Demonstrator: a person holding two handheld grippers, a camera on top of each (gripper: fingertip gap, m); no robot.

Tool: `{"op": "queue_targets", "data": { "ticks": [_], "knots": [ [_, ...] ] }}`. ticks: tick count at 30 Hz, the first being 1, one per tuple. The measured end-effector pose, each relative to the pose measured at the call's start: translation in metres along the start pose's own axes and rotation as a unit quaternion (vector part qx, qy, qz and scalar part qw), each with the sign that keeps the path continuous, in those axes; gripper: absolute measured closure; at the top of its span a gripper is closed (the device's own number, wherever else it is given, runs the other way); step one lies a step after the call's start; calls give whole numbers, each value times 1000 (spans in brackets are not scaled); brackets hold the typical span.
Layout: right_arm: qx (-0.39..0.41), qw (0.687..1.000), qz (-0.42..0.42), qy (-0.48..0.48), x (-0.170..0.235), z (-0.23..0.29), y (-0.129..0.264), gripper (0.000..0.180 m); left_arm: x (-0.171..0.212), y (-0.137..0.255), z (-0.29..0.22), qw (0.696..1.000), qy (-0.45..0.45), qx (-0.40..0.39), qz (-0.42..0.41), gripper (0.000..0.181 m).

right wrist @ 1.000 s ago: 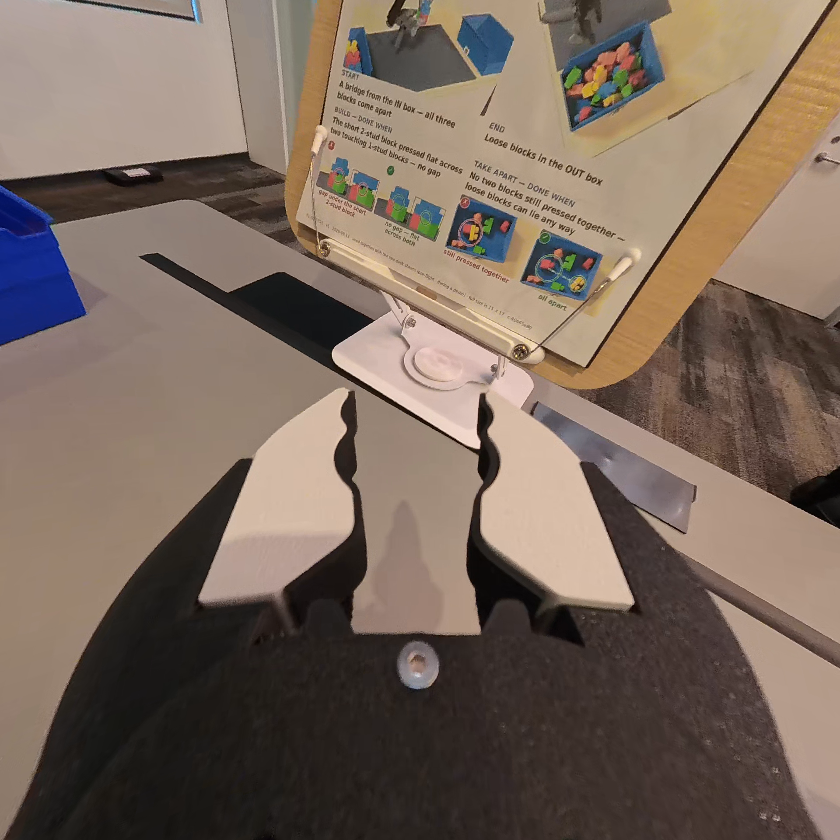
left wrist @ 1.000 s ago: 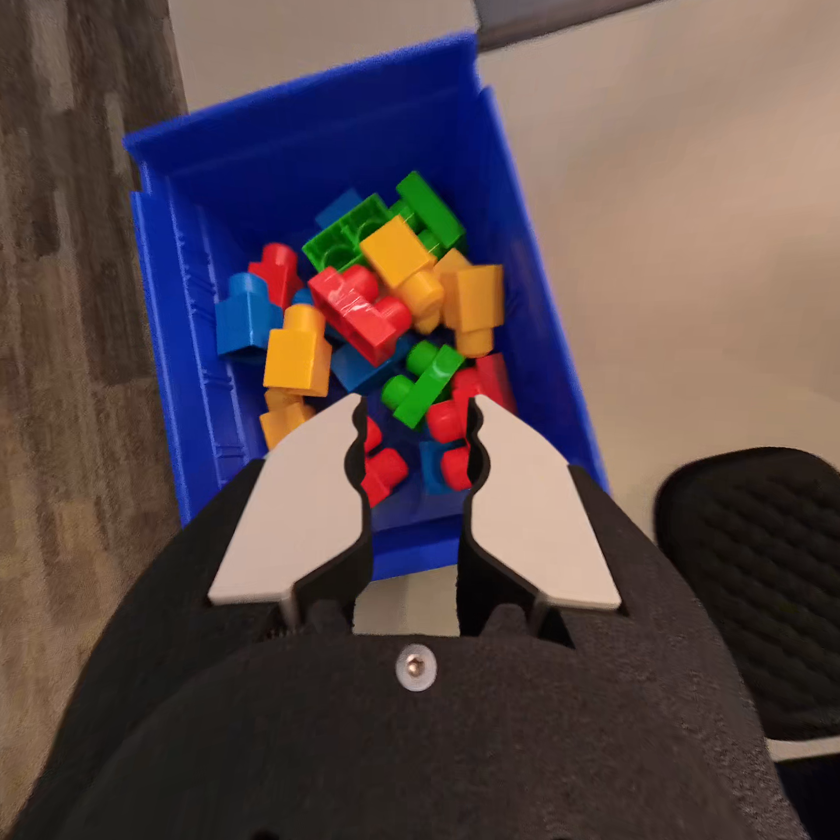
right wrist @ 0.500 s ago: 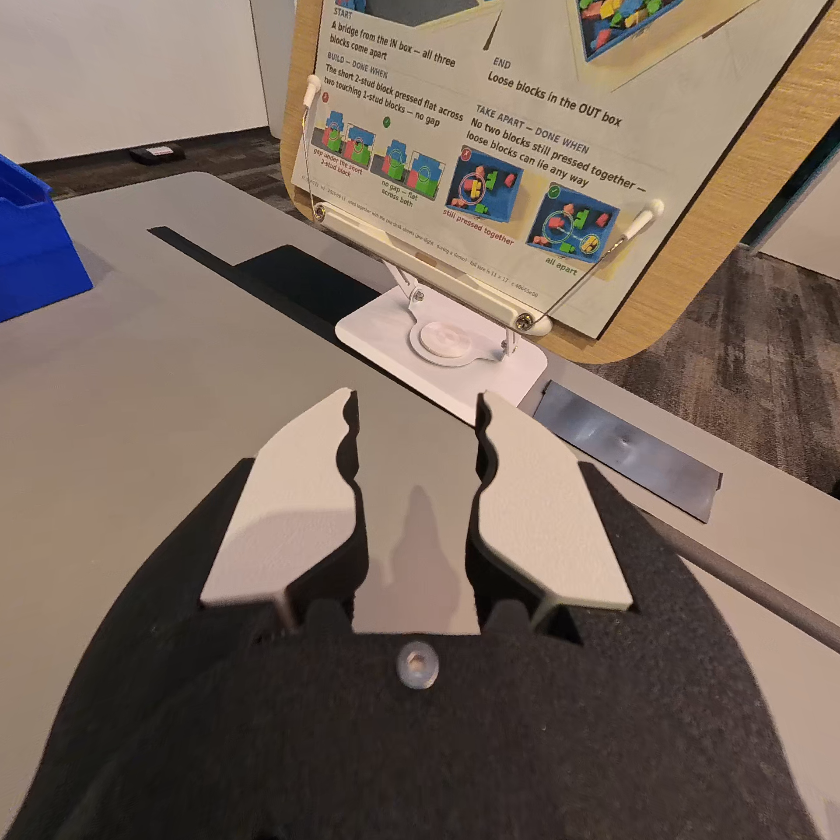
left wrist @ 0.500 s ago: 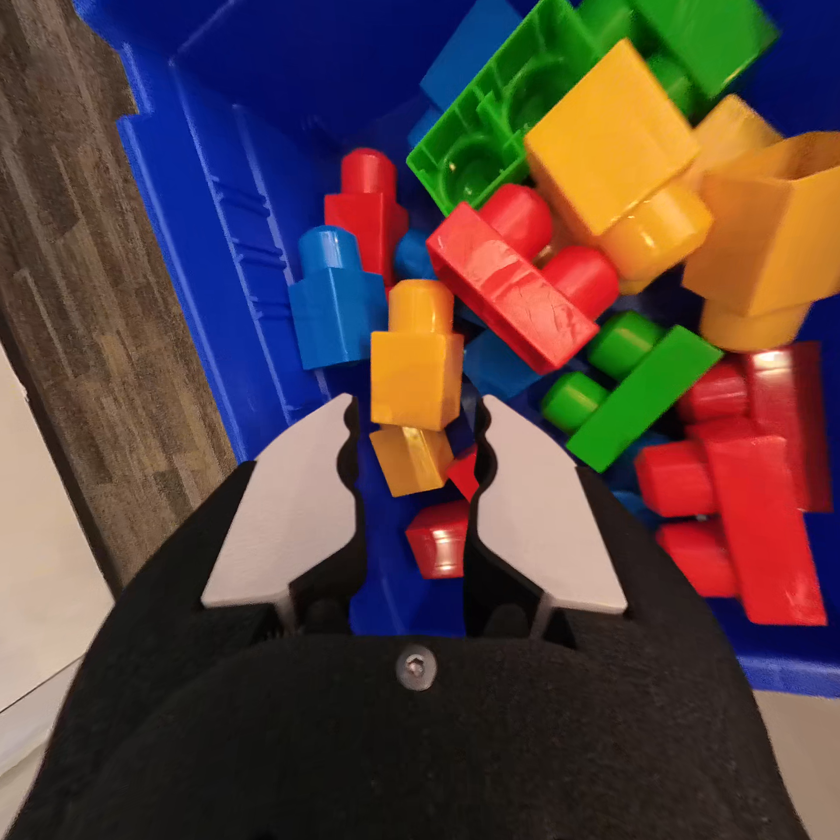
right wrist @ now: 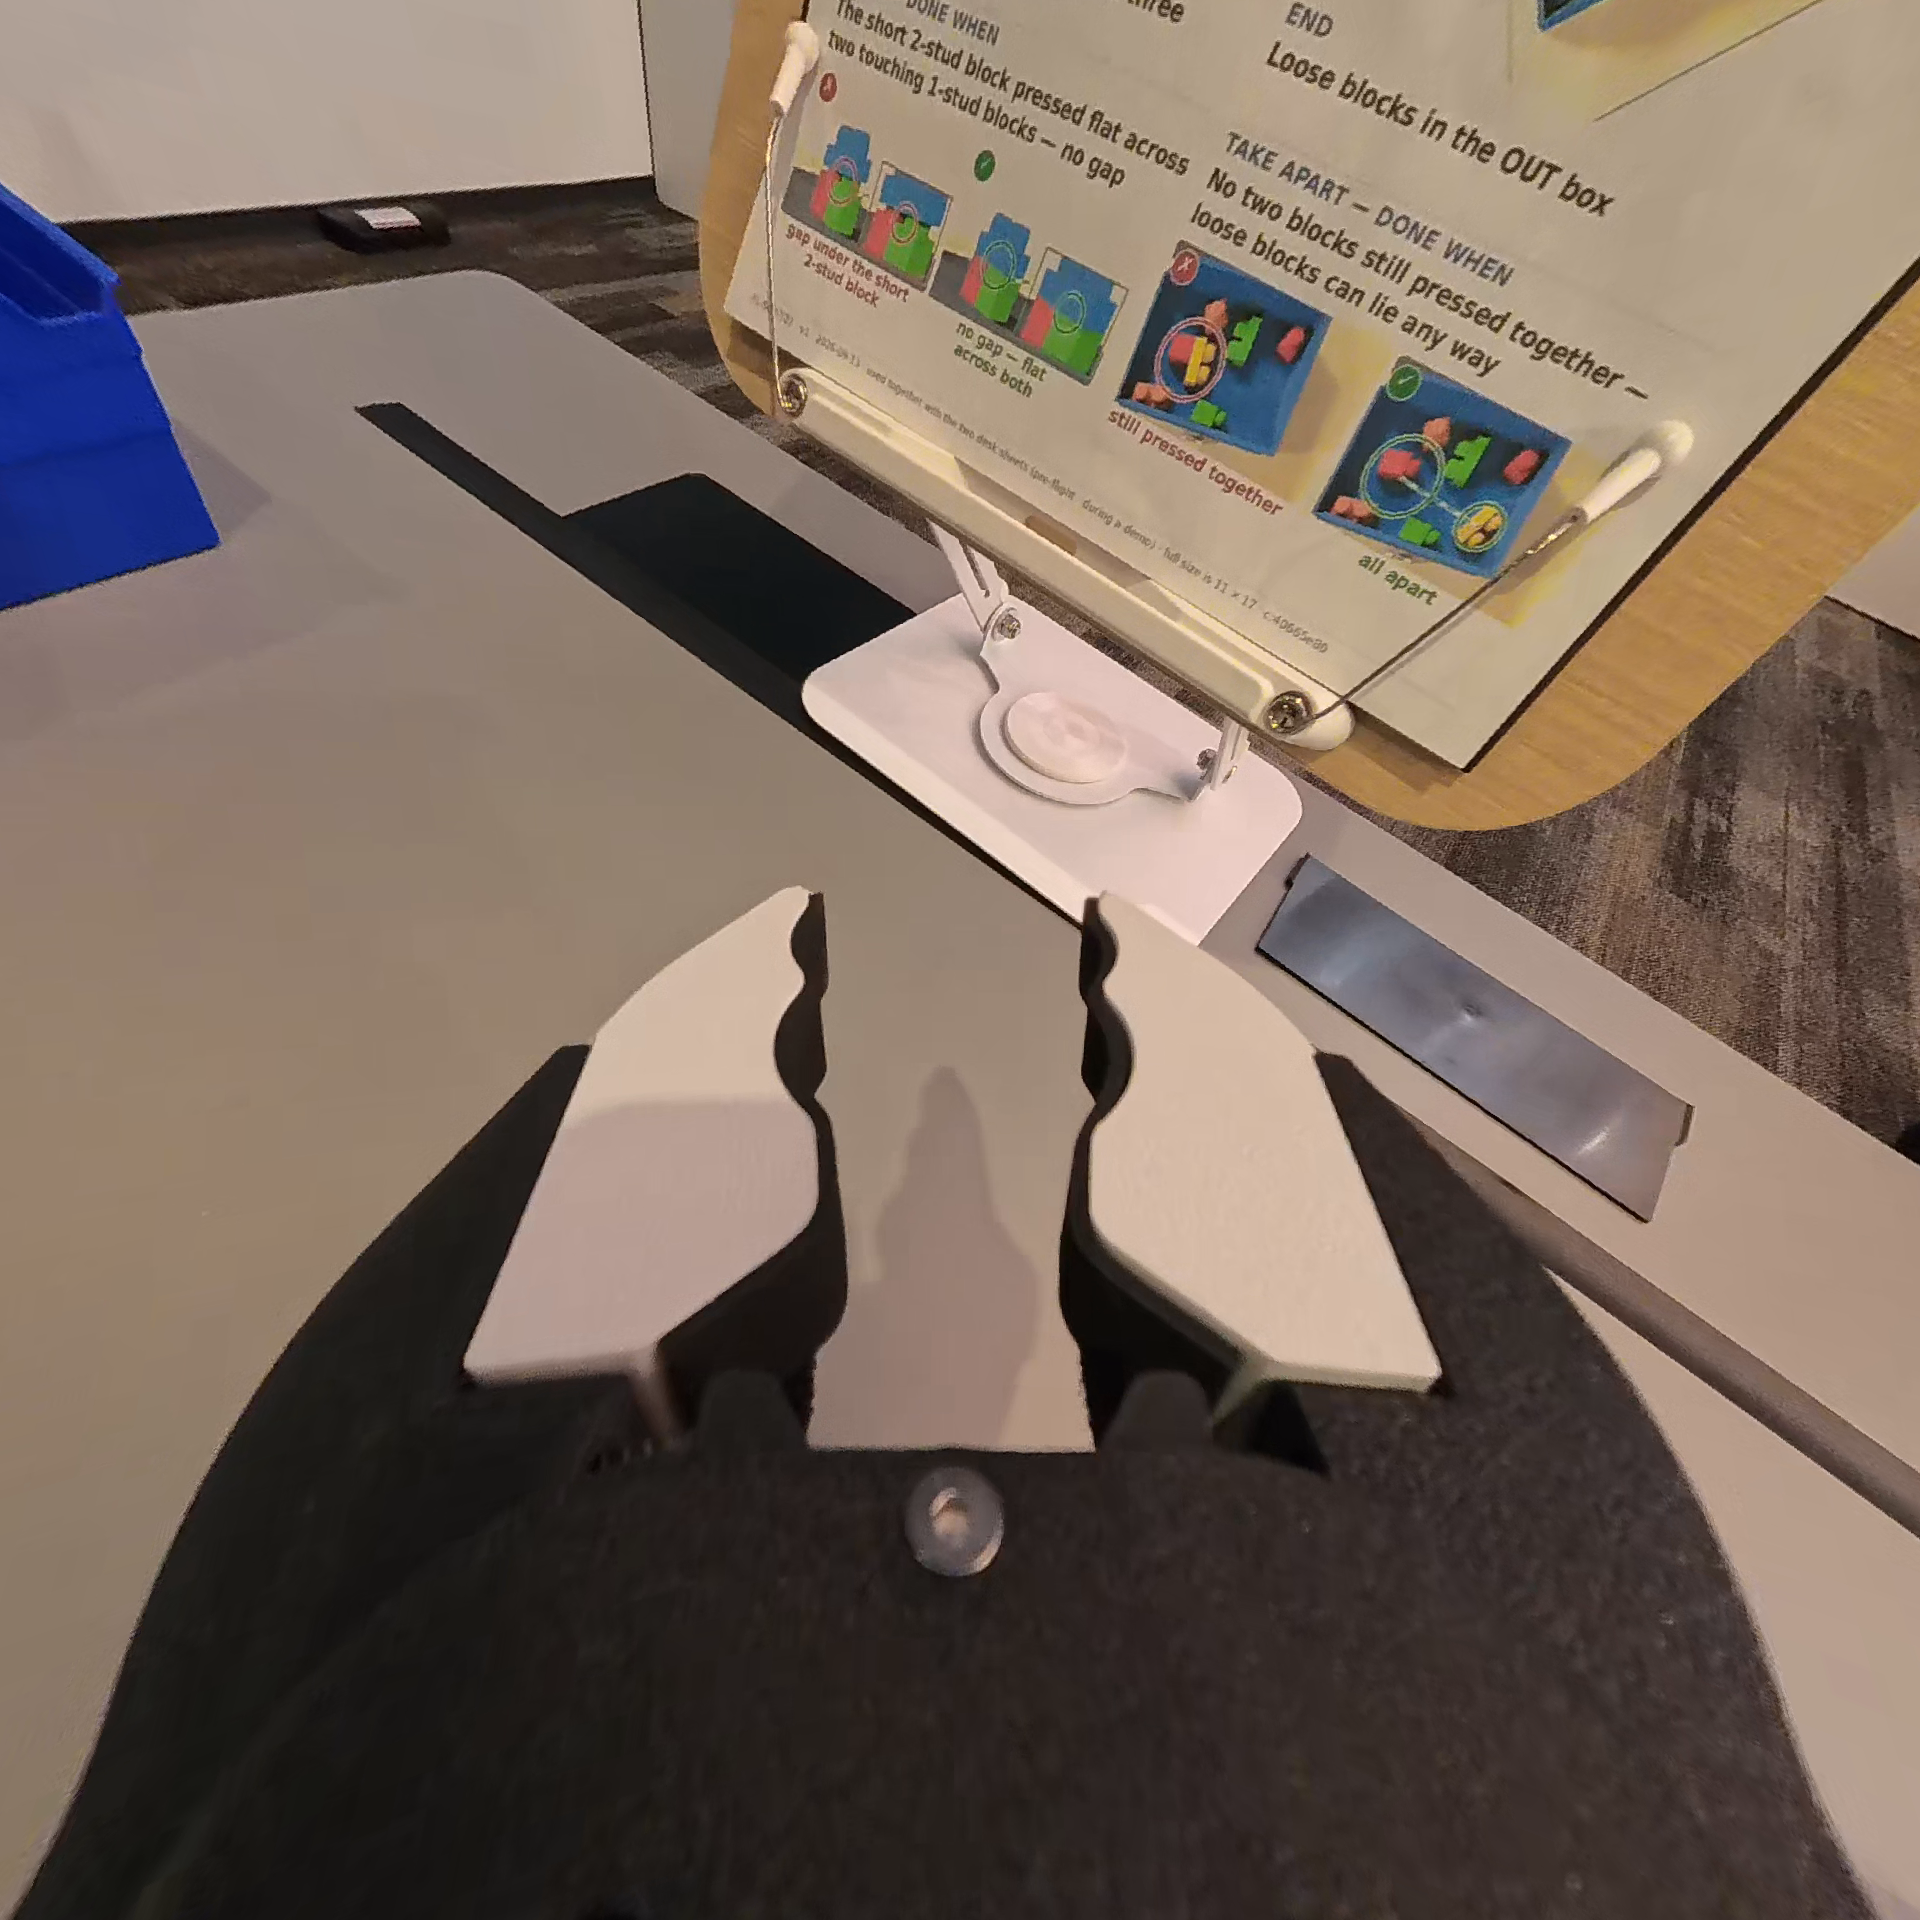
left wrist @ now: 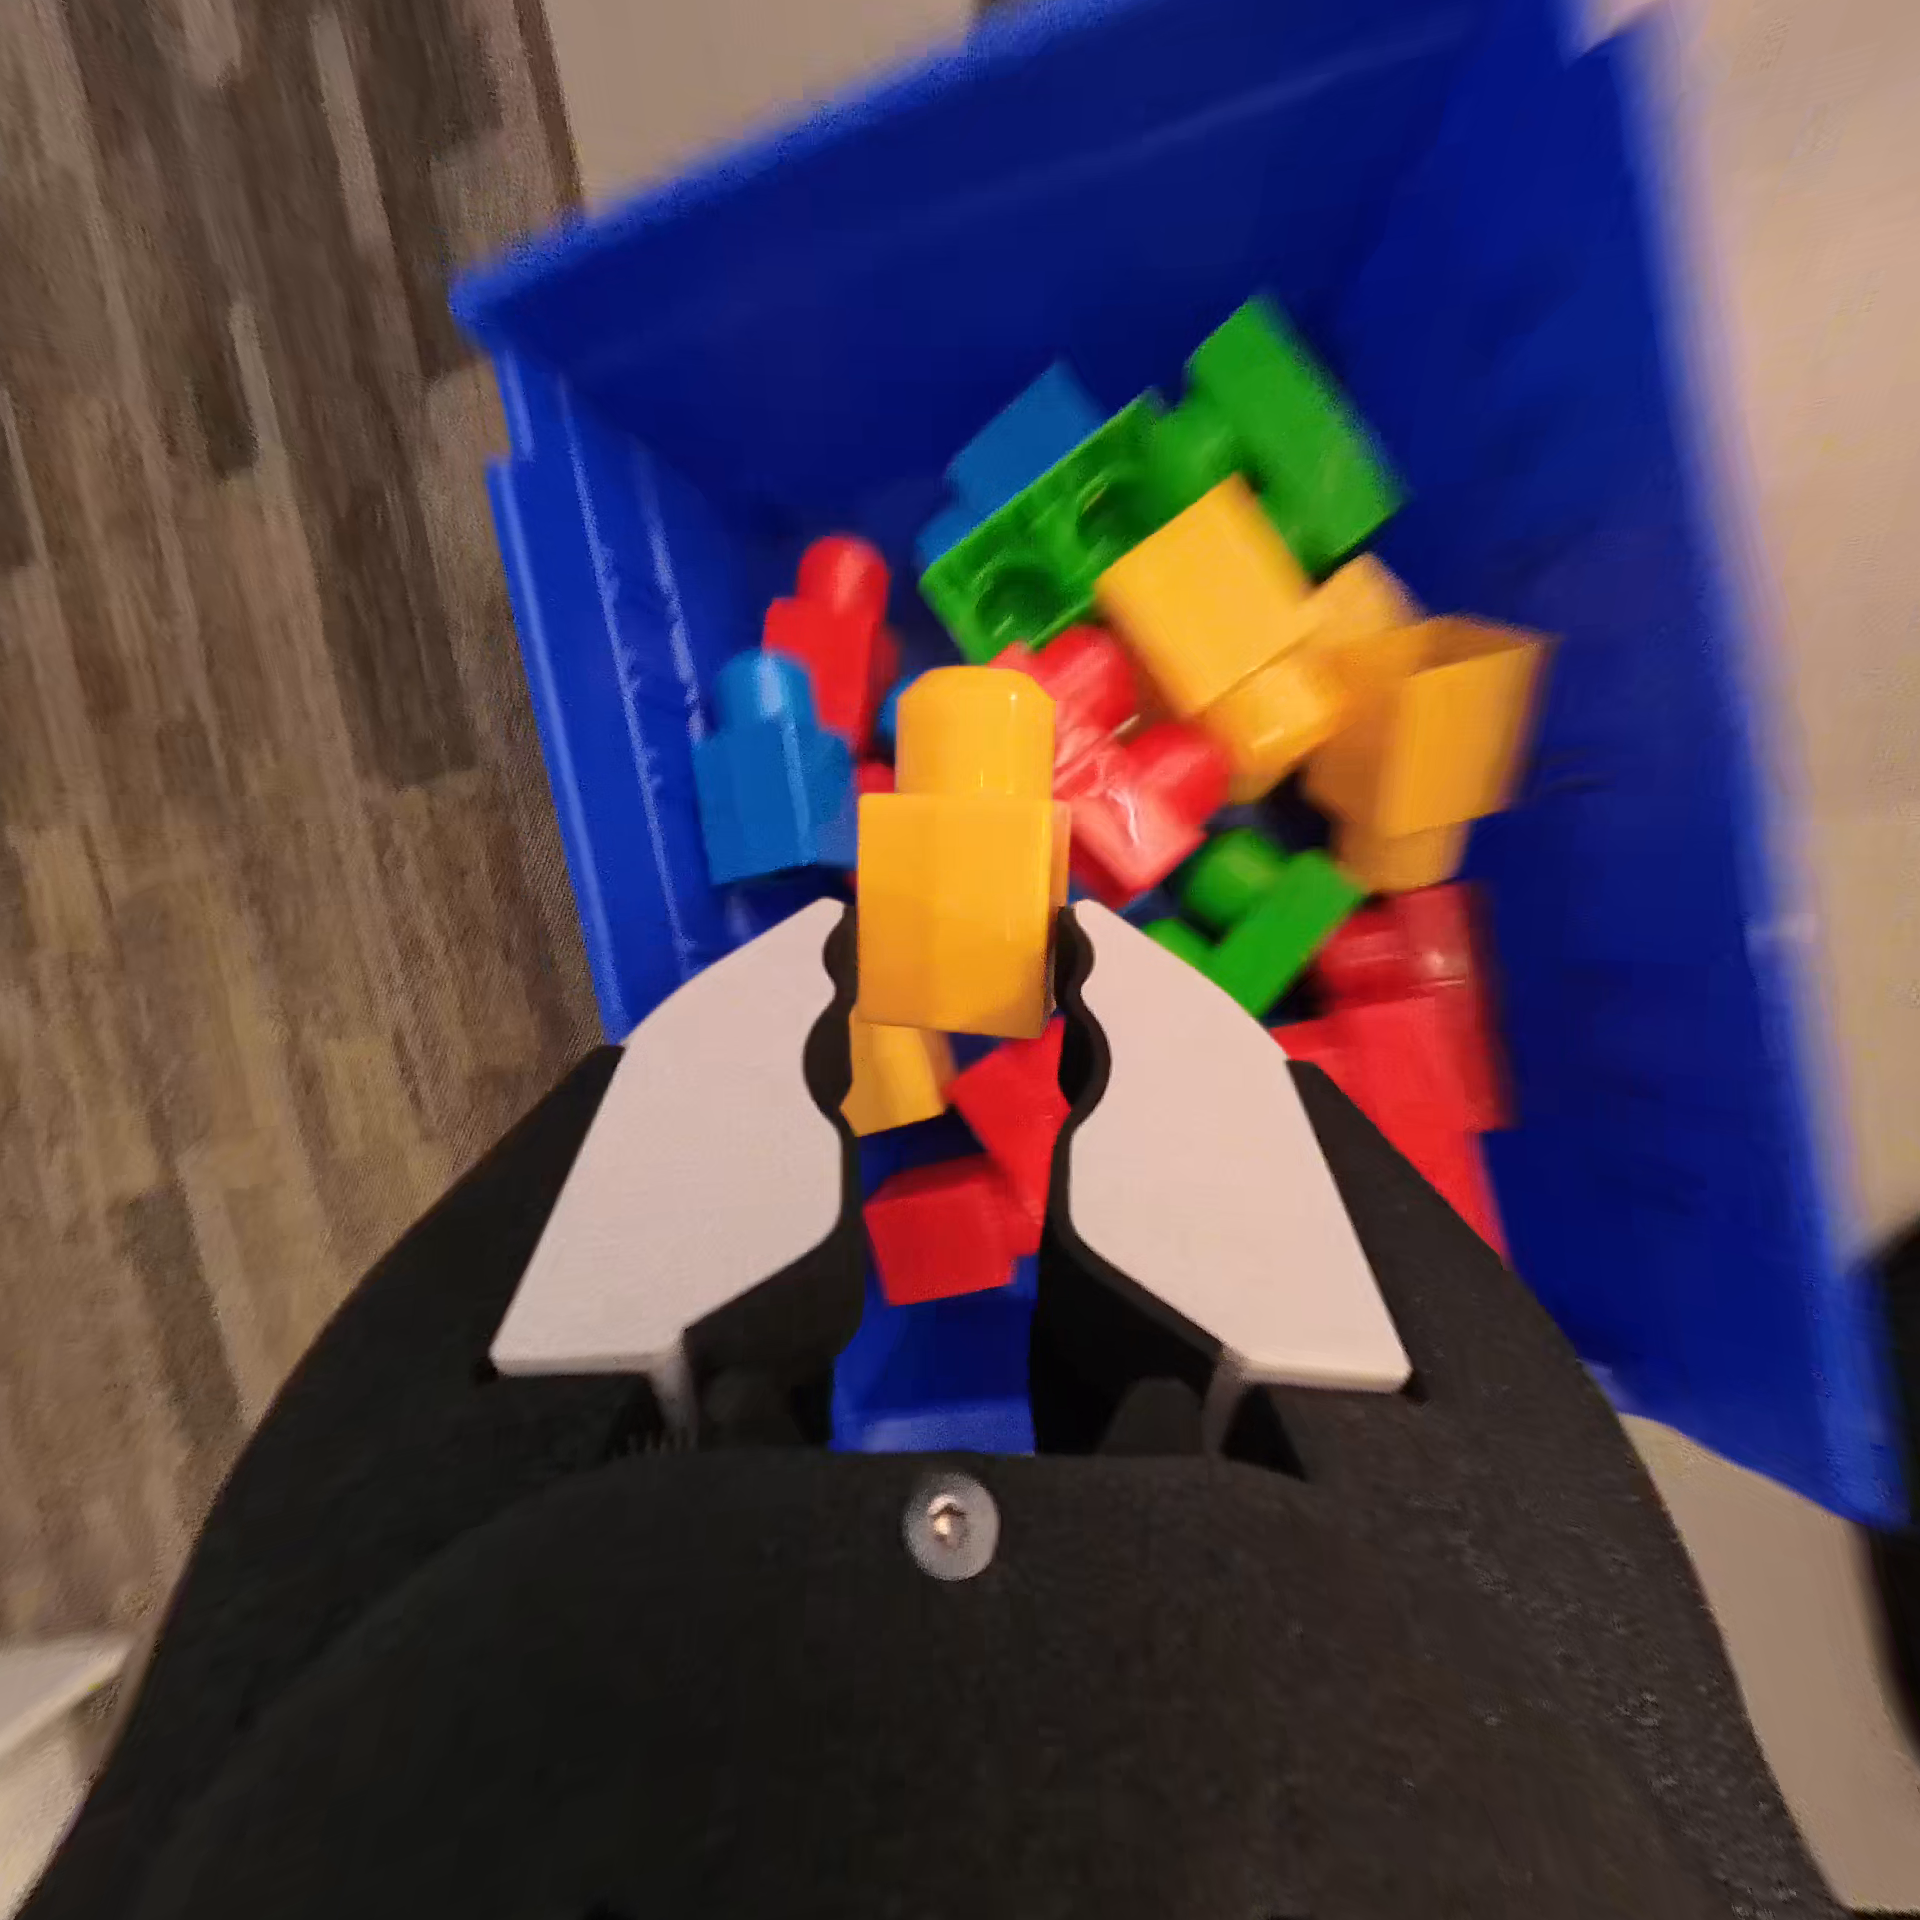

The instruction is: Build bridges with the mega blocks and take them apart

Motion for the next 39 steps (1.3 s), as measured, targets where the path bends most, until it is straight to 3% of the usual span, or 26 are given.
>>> {"op": "queue_targets", "data": {
  "ticks": [1,5,9,12,19,29,30,31,35,39],
  "knots": [
    [-1,1000,1,-1,0,0,0,133,-10,13,-19,1000,-10,11,-27,144],
    [-5,1000,0,-6,-1,0,1,133,-40,37,-143,988,-105,45,-106,145],
    [-15,1000,0,-9,-2,2,5,134,-43,-14,-255,980,-159,88,-79,145],
    [-21,1000,1,-5,-1,4,8,134,-43,-59,-287,980,-158,105,-62,145],
    [-28,999,10,15,0,5,13,134,-37,-112,-294,989,-112,95,-24,145],
    [-38,999,24,15,4,3,11,134,-30,-135,-300,988,-108,107,5,144],
    [-39,999,26,14,5,2,10,134,-31,-136,-301,988,-110,106,-2,141],
    [-39,999,28,15,6,2,10,134,-32,-136,-301,989,-110,100,-10,122],
    [-38,998,36,17,9,-2,8,135,-38,-120,-297,985,-105,116,-67,116],
    [-38,999,37,5,11,-8,7,135,-48,-60,-279,960,-64,214,-168,120]
  ]
}}
Point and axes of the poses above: each gripper's, where its closed fingertips meet, y back along the fingers, x out of its underside, z = x × y across the jaws, the point moved 8 cm from there along y, back along the fingers, and after that the axes turned 15 degrees about x, right-handed, at the moved point
